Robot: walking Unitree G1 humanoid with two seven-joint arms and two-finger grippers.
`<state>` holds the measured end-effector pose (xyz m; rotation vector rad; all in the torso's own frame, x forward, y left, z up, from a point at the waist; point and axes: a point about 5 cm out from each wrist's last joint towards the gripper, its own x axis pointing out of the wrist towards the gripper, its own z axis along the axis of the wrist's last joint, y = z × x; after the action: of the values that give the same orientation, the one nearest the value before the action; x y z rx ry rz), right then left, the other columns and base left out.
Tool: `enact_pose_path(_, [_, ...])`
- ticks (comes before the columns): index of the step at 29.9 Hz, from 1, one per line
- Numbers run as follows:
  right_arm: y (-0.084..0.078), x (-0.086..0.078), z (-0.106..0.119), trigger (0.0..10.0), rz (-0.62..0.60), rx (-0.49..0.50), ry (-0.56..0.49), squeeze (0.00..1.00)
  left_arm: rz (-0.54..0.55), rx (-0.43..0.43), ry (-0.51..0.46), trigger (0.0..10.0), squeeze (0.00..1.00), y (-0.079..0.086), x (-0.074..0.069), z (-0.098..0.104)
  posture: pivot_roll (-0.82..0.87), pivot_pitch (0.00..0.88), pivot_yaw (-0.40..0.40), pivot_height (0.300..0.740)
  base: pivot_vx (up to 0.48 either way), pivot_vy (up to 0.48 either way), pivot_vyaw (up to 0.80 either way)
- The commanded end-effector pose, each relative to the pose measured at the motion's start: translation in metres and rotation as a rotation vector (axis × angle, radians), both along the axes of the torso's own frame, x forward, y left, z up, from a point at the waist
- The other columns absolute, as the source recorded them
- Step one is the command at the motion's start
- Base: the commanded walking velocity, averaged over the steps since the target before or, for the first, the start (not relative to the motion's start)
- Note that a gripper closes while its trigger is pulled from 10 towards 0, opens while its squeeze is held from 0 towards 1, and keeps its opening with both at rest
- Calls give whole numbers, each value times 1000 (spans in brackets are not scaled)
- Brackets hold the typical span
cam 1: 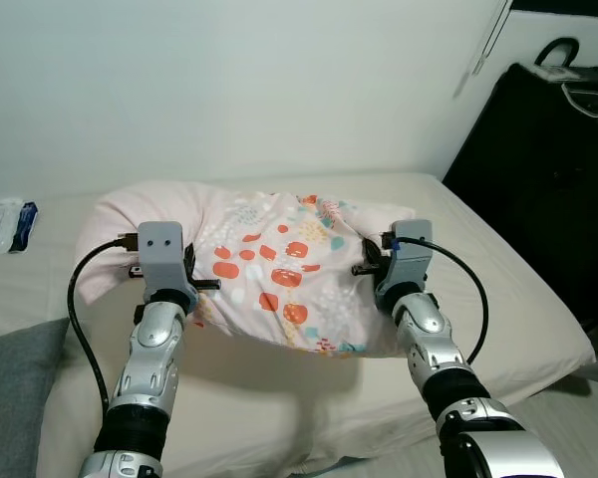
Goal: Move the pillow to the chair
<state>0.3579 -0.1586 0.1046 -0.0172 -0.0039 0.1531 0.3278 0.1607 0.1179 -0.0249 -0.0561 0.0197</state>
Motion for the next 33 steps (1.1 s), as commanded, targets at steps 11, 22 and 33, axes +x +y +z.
enact_pose_path(11, [10,1,0,10000,55,-25,-5,0,-43,-1,-51,10000,0,-5,0,9,16,0,-131,740,0,0,0])
enact_pose_path(22, [12,-12,-31,10000,46,-79,126,0,-64,140,121,10000,0,-3,-15,-32,19,0,-125,740,0,0,0])
enact_pose_path(33, [11,-19,-42,10000,51,-99,165,0,-101,176,250,10000,0,-2,-24,-58,17,0,-127,740,0,0,0])
